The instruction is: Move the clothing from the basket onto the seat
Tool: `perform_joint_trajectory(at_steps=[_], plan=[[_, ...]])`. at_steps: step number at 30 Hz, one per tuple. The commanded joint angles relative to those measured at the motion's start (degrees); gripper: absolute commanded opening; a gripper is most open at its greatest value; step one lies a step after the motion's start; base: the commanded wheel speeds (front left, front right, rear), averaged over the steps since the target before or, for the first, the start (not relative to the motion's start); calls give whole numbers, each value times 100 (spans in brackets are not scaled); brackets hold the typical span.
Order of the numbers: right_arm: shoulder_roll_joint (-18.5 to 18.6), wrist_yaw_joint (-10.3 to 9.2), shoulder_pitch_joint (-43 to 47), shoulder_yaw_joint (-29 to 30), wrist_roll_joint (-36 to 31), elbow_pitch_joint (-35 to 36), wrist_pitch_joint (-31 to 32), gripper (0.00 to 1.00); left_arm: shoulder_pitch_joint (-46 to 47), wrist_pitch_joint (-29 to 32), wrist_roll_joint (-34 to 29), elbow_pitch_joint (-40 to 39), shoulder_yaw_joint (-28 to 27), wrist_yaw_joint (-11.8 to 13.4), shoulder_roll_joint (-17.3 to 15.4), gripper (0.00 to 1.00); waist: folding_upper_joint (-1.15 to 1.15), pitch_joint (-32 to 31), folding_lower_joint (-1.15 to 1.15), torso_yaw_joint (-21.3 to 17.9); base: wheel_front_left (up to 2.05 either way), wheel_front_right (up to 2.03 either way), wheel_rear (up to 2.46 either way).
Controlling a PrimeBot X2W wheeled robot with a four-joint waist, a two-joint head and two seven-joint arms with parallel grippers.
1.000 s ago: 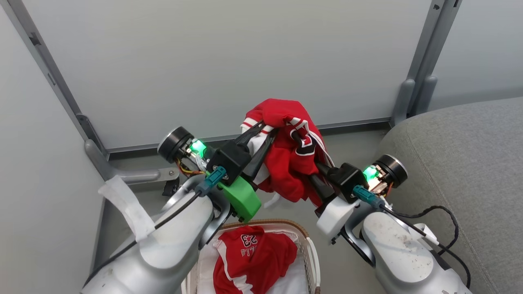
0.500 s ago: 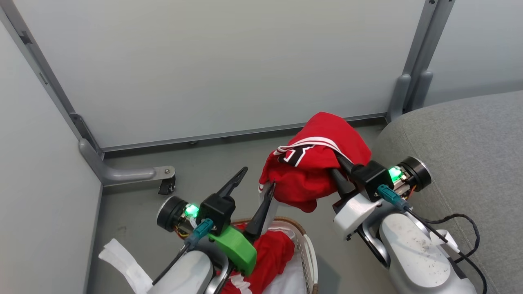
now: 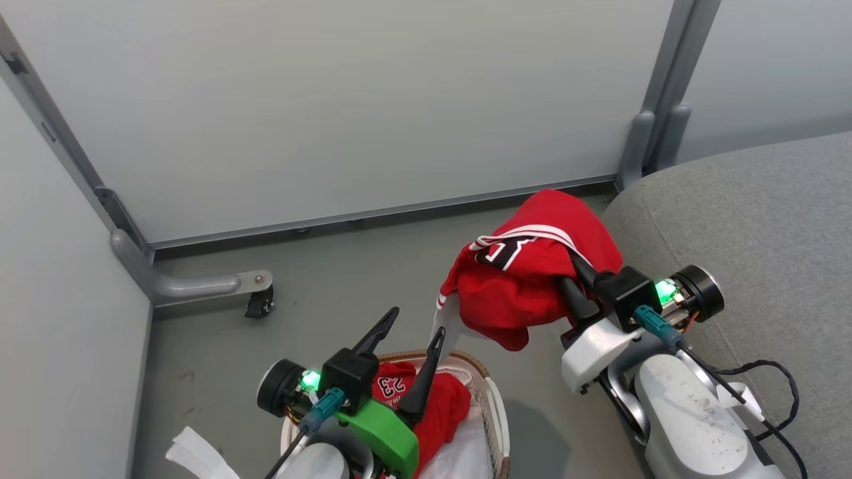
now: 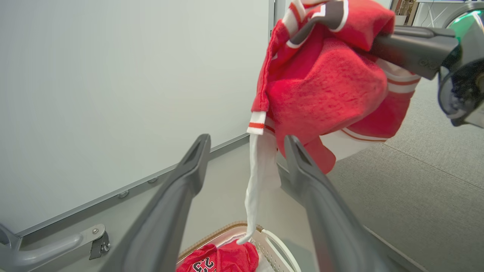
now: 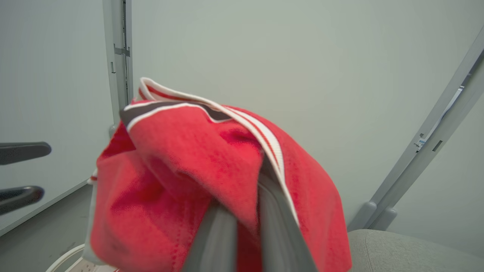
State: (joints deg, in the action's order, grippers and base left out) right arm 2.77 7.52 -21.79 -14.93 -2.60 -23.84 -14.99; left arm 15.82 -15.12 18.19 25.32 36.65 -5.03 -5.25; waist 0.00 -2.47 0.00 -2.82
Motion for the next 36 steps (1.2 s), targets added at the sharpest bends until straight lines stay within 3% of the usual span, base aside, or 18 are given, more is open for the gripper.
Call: perform_joint_trajectory(at_steps=[1, 21, 28, 36], plan=[[21, -6, 32, 49, -52, 18, -30, 0, -85, -5, -29, -24, -59, -29, 26, 100, 0, 38, 0, -112, 0, 0, 0], [261, -6, -65, 538, -232, 72, -30, 0, -95, -5, -329, -238, -329, -155, 224, 100, 0, 563, 0, -1846, 0, 0, 0], [266, -7, -158, 793, -231, 133, -30, 0, 48, -5, -374, -245, -259, -185, 222, 100, 0, 810, 0, -2034, 0, 0, 0], [509, -7, -679, 1183, -342, 96, -30, 0, 356, -5, -583, -238, -237, -205, 222, 100, 0, 1376, 0, -1882, 0, 0, 0]])
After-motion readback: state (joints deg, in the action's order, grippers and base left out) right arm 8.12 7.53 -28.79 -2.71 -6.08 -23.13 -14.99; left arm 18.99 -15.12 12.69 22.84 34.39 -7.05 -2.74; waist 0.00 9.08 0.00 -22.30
